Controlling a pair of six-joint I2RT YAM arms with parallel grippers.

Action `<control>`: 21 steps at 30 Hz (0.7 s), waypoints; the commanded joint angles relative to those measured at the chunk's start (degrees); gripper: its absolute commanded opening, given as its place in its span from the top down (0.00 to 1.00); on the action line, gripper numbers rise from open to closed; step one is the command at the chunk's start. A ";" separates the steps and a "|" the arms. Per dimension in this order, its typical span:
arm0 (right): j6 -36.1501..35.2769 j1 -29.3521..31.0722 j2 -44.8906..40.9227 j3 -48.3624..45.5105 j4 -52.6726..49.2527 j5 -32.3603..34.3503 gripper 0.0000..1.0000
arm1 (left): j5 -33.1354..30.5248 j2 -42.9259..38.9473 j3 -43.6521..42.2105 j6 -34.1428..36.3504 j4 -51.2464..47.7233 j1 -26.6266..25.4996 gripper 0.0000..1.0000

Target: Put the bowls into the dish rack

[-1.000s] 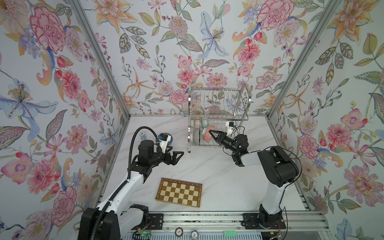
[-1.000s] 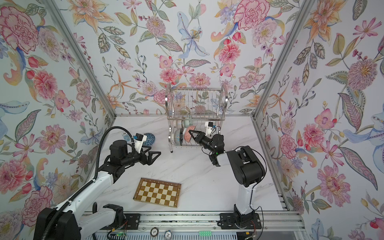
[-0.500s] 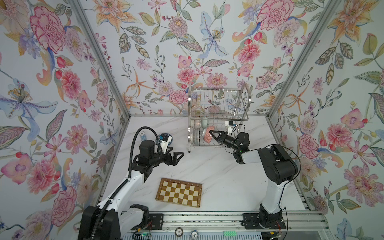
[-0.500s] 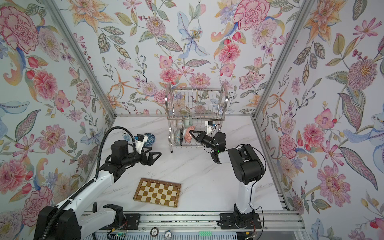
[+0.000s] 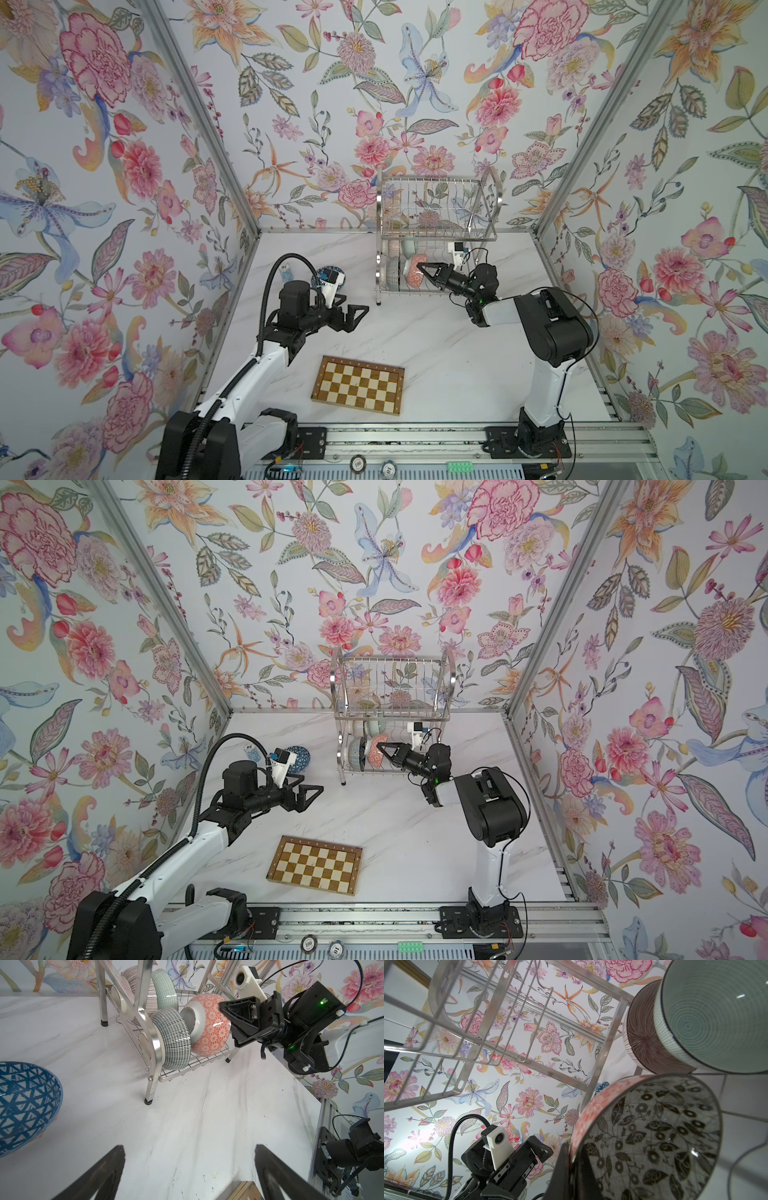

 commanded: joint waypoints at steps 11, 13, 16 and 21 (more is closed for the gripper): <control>0.90 -0.59 3.55 3.09 5.22 -0.86 0.99 | -0.91 0.66 1.12 1.52 -1.12 -0.59 0.01; 0.91 -0.61 3.96 3.18 5.33 -0.86 1.00 | -0.91 0.66 1.11 1.61 -1.14 -0.59 0.01; 1.01 -0.60 4.35 3.31 5.33 -0.96 0.99 | -1.00 0.73 1.08 1.61 -1.17 -0.59 0.01; 0.40 -0.69 4.85 3.28 4.66 -0.94 0.99 | -0.92 0.95 1.28 1.61 -1.38 -0.57 0.01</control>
